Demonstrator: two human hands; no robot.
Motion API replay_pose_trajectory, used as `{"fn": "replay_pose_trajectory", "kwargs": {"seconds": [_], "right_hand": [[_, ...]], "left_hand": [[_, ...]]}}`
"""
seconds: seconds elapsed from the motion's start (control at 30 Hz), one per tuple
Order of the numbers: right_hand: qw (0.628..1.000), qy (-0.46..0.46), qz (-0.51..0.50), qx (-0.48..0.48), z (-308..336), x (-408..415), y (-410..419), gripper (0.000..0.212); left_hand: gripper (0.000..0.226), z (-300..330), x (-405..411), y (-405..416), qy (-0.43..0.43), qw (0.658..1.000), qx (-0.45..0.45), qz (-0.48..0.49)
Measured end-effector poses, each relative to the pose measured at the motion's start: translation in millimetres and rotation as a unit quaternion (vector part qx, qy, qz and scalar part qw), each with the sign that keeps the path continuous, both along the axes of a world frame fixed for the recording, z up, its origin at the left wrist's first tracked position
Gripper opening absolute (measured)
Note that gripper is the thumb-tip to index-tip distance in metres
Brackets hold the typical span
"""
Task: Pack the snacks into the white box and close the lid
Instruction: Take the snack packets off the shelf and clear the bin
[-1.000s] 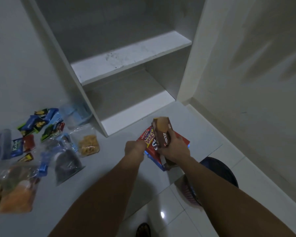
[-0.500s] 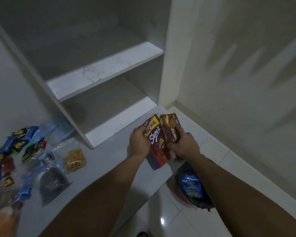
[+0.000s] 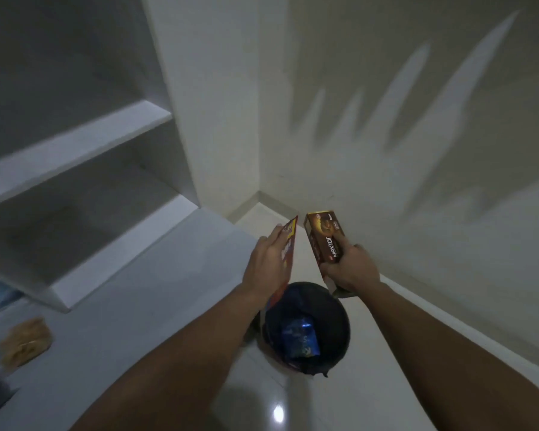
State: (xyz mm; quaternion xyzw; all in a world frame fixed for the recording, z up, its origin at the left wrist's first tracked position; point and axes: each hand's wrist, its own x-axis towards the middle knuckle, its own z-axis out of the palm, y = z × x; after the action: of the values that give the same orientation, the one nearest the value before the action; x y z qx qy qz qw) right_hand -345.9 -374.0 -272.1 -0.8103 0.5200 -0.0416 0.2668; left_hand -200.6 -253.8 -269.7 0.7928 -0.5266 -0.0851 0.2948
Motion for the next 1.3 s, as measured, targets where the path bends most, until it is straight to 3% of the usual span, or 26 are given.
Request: {"fn": "replay_pose_trajectory", "kwargs": {"seconds": [0.27, 0.4, 0.6, 0.8, 1.03, 1.2, 1.3], "right_hand": [[0.997, 0.052, -0.020, 0.057, -64.3, -78.4, -36.8, 0.090], [0.993, 0.072, -0.021, 0.092, -123.5, -94.3, -41.3, 0.090], [0.987, 0.088, -0.011, 0.136, -224.8, -100.2, -37.4, 0.088], [0.985, 0.075, -0.008, 0.158, -296.6, -86.7, -38.7, 0.086], [0.977, 0.068, -0.023, 0.200, -294.7, -77.8, -42.8, 0.080], [0.980, 0.074, -0.002, 0.184, -226.0, -75.1, -50.2, 0.065], [0.983, 0.078, 0.033, 0.160, -172.3, -69.8, -57.9, 0.061]], "left_hand": [[0.064, -80.4, -71.3, -50.0, -0.001, 0.998, 0.053, -0.042], [0.077, -144.2, -82.5, -61.8, 0.009, 0.992, 0.125, -0.024], [0.053, -255.8, -78.4, -61.9, 0.026, 0.993, 0.119, -0.006], [0.051, -322.1, -68.0, -66.9, 0.039, 0.989, 0.144, 0.008], [0.061, -300.9, -61.6, -65.5, 0.053, 0.977, 0.207, -0.007], [0.027, -230.6, -58.6, -65.2, 0.101, 0.969, 0.227, -0.007], [0.034, -174.3, -55.8, -66.2, 0.107, 0.960, 0.259, -0.017]]}}
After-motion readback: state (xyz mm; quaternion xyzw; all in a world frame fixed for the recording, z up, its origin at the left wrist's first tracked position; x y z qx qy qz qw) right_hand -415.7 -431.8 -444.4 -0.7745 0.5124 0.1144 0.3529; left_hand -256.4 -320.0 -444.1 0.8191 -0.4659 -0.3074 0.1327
